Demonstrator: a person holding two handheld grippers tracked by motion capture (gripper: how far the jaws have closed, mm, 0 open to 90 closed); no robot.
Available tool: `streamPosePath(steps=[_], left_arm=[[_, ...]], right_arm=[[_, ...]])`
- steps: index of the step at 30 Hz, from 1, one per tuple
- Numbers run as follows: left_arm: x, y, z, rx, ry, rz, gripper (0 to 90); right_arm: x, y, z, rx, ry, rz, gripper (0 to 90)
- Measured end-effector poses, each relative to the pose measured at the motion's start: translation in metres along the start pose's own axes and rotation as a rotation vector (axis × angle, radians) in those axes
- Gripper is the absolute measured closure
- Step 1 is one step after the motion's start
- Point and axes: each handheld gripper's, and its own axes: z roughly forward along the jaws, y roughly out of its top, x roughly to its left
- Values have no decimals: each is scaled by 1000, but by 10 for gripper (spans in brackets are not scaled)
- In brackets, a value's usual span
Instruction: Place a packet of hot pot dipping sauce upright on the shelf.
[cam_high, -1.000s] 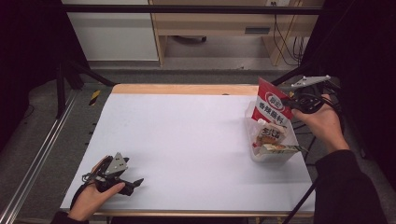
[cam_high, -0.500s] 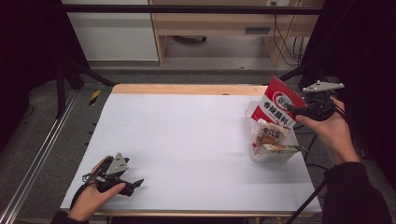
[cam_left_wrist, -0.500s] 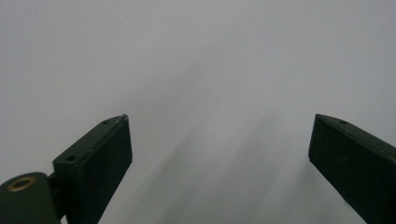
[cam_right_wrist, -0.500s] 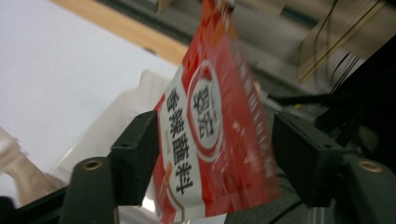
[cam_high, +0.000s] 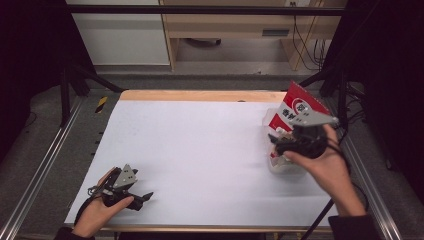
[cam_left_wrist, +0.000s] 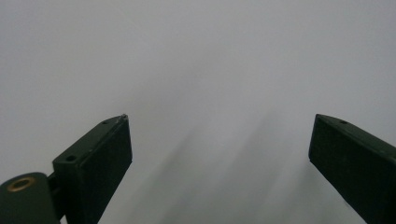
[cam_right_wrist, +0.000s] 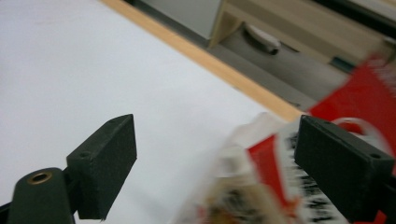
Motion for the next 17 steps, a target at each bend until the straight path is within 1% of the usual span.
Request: streamPosePath(steps=[2,3,5,9,10,11,13,15,17], left_arm=[[0,0,0,0,1,-3,60],[0,0,0,1,2,-2,60],[1,0,0,3,5,0,60],[1,0,1,8,7,2,60],[1,0,1,7,8,1,60],[1,-1,1,7,9,0,60],[1,-1,1,9,13,-1,60],[2,-1,1,8,17,-1,60],[3,-1,1,6,20,-4,60]], right_arm=[[22,-5,5,1,42,-7,126],[33,-8,7,-1,54,-10,127],[54,-15,12,-7,96,-8,123],[89,-34,28,15,158,0,111],[96,-39,32,16,167,3,109],[103,-44,37,17,181,18,105],[115,-53,47,39,208,28,78],[125,-62,57,46,229,38,74],[133,-69,66,41,248,44,68]])
